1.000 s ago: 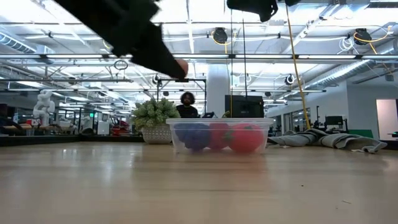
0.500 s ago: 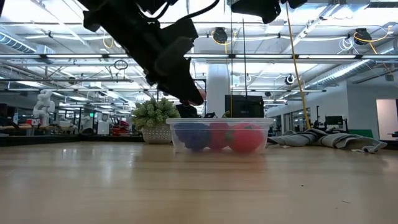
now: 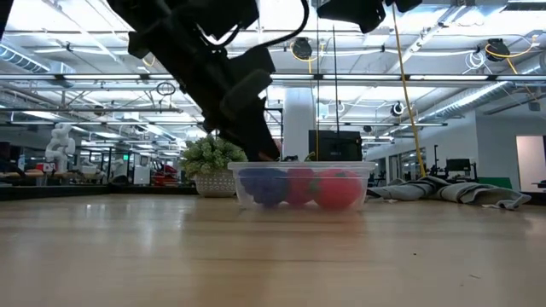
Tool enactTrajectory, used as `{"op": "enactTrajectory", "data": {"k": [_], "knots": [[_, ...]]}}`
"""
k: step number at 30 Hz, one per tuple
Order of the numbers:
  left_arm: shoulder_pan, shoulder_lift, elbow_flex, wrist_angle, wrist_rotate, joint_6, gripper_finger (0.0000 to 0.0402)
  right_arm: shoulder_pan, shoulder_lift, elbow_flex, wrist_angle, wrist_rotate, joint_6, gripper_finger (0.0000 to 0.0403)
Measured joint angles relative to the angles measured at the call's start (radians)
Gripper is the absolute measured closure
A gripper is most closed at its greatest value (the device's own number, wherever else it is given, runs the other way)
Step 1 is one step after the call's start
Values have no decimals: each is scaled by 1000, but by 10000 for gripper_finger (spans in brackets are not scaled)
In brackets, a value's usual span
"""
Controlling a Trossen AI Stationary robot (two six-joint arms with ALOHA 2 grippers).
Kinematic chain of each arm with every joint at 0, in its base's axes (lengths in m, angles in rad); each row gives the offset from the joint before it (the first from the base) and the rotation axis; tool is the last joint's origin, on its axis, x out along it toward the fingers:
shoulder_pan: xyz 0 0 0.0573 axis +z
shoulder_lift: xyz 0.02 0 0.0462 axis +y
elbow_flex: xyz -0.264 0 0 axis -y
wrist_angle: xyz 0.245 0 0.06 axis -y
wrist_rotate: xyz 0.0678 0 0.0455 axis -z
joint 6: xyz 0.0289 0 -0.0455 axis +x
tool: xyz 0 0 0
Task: Pick and placing Produce into tupperware
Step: Put the peach into the transparent container
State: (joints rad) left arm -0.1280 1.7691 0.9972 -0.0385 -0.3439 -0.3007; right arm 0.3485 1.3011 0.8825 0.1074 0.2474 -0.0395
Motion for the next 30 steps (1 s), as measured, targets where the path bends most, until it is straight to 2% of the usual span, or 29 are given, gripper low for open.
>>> {"op": "enactTrajectory", "data": {"k": [12, 16, 30], "knots": [[13, 1, 0, -11, -24, -32, 261, 0, 0, 0, -8, 0, 1, 183], [15, 1, 0, -11, -73, -77, 261, 0, 0, 0, -8, 0, 1, 183], [-20, 18, 0, 32, -101, -68, 261, 0, 1, 0, -8, 0, 2, 183]]}}
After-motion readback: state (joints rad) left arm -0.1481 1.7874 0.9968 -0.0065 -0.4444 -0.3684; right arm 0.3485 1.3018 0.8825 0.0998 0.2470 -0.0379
